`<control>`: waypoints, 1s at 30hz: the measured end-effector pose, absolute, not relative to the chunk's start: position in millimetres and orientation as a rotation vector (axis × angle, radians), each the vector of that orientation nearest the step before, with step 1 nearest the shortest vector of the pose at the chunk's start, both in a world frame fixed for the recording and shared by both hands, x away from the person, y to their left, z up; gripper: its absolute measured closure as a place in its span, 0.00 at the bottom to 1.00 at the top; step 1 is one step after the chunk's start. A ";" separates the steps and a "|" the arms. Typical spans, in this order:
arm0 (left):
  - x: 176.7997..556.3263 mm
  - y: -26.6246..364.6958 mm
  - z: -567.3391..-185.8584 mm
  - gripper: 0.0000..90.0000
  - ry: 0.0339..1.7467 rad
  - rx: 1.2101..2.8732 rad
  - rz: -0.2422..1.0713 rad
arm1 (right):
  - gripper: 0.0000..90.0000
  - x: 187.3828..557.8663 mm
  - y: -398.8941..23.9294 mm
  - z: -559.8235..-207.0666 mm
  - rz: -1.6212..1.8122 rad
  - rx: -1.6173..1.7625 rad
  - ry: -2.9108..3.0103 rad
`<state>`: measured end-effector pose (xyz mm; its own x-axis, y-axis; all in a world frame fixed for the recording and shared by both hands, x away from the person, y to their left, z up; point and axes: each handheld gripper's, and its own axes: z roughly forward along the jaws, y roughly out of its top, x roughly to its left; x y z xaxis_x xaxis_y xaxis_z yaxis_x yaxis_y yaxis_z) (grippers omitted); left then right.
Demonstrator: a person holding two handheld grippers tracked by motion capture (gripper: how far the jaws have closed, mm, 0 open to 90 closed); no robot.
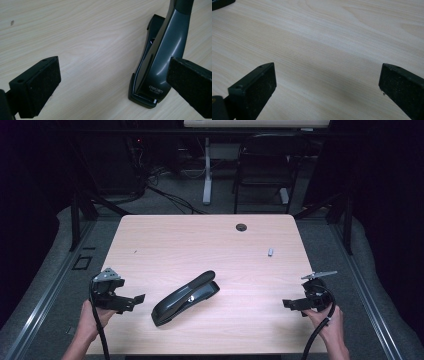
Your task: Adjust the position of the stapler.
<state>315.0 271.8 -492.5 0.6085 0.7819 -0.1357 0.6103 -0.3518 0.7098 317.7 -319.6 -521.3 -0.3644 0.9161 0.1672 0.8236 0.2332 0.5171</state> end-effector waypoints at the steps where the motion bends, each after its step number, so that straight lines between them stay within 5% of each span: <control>1: 314.9 269.7 -493.2 0.00 1.087 2.086 0.288 | 0.01 317.6 -319.7 -521.2 0.806 1.659 2.328; 30: 311.4 214.0 -511.9 0.00 0.951 2.201 0.201 | 0.02 317.2 -318.9 -522.0 0.801 1.663 2.334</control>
